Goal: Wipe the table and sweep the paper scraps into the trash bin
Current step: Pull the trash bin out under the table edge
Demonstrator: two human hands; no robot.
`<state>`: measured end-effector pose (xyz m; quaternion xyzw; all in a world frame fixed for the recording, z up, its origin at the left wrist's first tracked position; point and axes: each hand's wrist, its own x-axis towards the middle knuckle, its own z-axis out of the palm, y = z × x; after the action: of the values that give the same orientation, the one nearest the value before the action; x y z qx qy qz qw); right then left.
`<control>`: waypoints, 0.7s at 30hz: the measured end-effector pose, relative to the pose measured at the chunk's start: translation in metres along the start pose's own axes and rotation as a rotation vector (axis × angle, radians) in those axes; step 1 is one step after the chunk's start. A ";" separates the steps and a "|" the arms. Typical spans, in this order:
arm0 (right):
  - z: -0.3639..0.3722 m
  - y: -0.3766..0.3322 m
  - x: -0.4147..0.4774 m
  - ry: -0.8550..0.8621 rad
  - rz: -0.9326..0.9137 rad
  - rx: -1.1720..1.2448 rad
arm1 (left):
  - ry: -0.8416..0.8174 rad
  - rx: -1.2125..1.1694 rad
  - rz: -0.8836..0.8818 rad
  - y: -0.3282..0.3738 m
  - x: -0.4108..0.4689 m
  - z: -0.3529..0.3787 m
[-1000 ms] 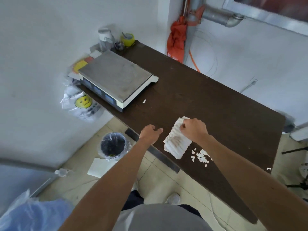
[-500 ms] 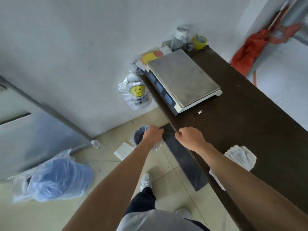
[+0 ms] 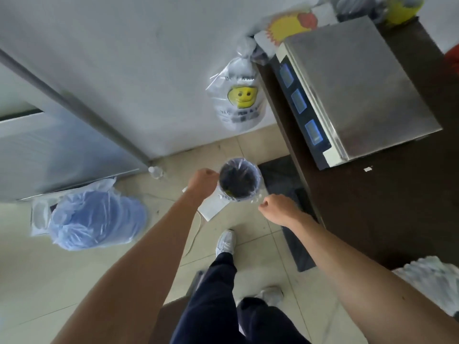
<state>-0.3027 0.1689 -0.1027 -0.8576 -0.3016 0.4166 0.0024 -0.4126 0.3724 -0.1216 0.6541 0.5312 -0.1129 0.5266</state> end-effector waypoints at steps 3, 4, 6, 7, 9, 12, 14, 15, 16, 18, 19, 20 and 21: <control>0.038 0.001 0.041 -0.053 0.023 0.027 | 0.015 -0.018 -0.055 -0.036 0.052 0.016; 0.052 0.004 0.056 -0.078 0.036 0.031 | 0.004 -0.030 -0.063 -0.042 0.062 0.021; 0.077 0.012 0.089 -0.113 0.075 0.043 | -0.038 -0.042 -0.079 -0.059 0.087 0.038; 0.089 0.017 0.104 -0.127 0.093 0.055 | -0.047 -0.043 -0.084 -0.066 0.098 0.045; 0.112 0.026 0.134 -0.169 0.109 0.067 | -0.045 -0.022 -0.086 -0.081 0.122 0.059; 0.142 0.041 0.178 -0.202 0.158 0.091 | -0.060 0.046 -0.076 -0.104 0.161 0.085; 0.162 0.053 0.213 -0.176 0.211 0.193 | -0.101 0.154 -0.037 -0.120 0.190 0.104; 0.172 0.059 0.231 -0.163 0.254 0.295 | -0.131 0.219 -0.001 -0.129 0.203 0.113; 0.181 0.062 0.247 -0.159 0.321 0.451 | -0.156 0.270 0.033 -0.138 0.215 0.120; 0.199 0.065 0.276 -0.147 0.460 0.769 | -0.199 0.348 0.056 -0.158 0.238 0.131; 0.209 0.068 0.290 -0.134 0.495 0.856 | -0.215 0.392 0.067 -0.167 0.249 0.137; 0.216 0.070 0.301 -0.128 0.512 0.909 | -0.237 0.445 0.079 -0.174 0.258 0.143; 0.223 0.073 0.312 -0.129 0.531 0.959 | -0.257 0.505 0.095 -0.180 0.267 0.150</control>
<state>-0.2777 0.2156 -0.4895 -0.7797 0.1491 0.5452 0.2693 -0.3880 0.3837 -0.4763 0.7691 0.3839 -0.2989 0.4145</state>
